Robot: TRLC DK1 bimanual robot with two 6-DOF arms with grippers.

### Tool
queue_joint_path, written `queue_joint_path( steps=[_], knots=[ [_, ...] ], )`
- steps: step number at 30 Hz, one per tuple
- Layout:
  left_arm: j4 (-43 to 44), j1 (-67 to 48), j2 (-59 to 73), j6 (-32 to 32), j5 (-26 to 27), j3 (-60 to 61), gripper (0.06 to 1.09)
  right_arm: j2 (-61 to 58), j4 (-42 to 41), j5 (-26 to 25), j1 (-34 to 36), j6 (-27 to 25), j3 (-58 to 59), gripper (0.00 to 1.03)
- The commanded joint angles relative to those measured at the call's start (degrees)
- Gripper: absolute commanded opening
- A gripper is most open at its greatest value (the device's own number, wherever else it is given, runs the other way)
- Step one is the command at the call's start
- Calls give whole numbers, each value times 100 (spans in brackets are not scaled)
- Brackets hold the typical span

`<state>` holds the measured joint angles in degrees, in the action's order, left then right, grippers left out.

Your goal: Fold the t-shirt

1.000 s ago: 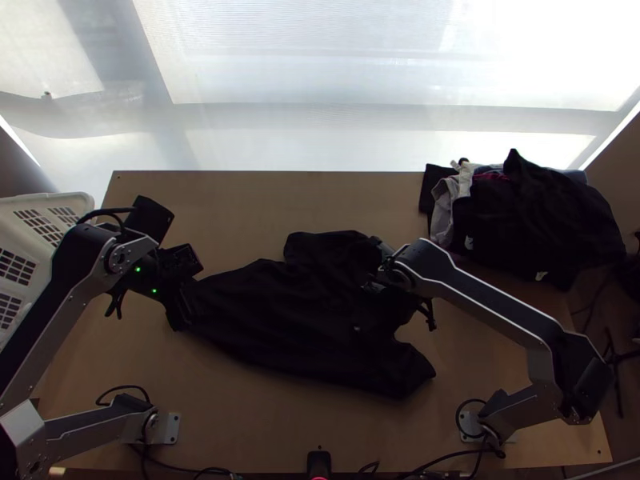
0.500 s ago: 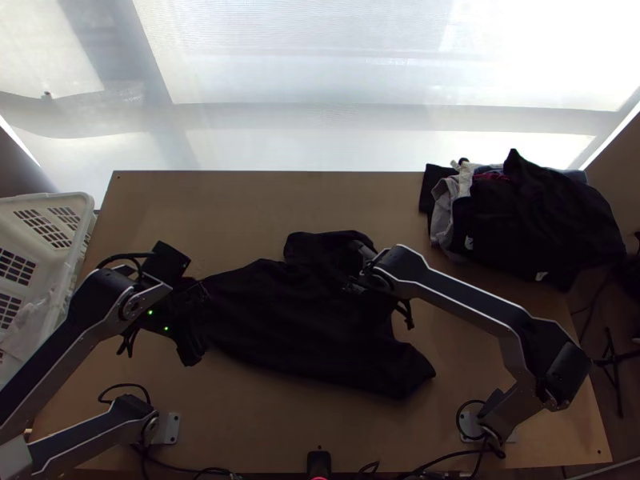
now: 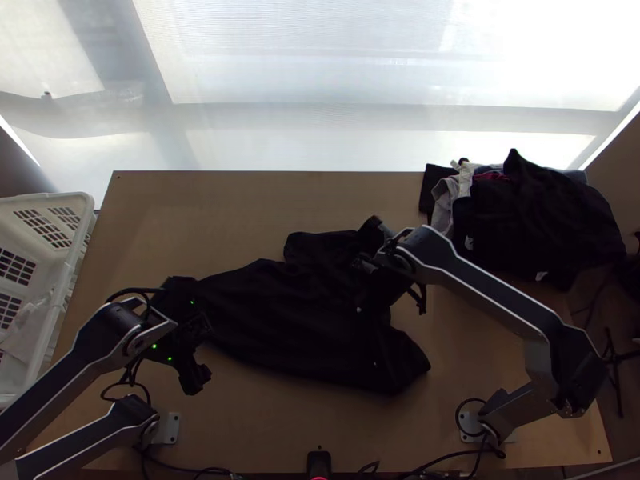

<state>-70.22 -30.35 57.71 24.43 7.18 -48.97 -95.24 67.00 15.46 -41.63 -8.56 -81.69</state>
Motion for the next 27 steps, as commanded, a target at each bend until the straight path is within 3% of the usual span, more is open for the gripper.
queue_joint_path(
  steps=[1,10,16,22,27],
  knots=[
    [315,-744,-208,-377,-199,415,104,507,436,-35,972,38,-1587,3],
    [1027,-1263,416,-333,-560,503,104,612,463,-149,2695,3,-2448,3],
    [1994,-1412,1207,-412,-1702,661,104,647,463,-158,2616,30,-2325,3],
    [2557,-1518,1497,-535,-2379,678,104,515,50,-808,2897,170,-2387,3],
    [2970,-1289,1814,-544,-2757,670,104,401,-21,-817,2906,197,-2316,3]
  ],
)
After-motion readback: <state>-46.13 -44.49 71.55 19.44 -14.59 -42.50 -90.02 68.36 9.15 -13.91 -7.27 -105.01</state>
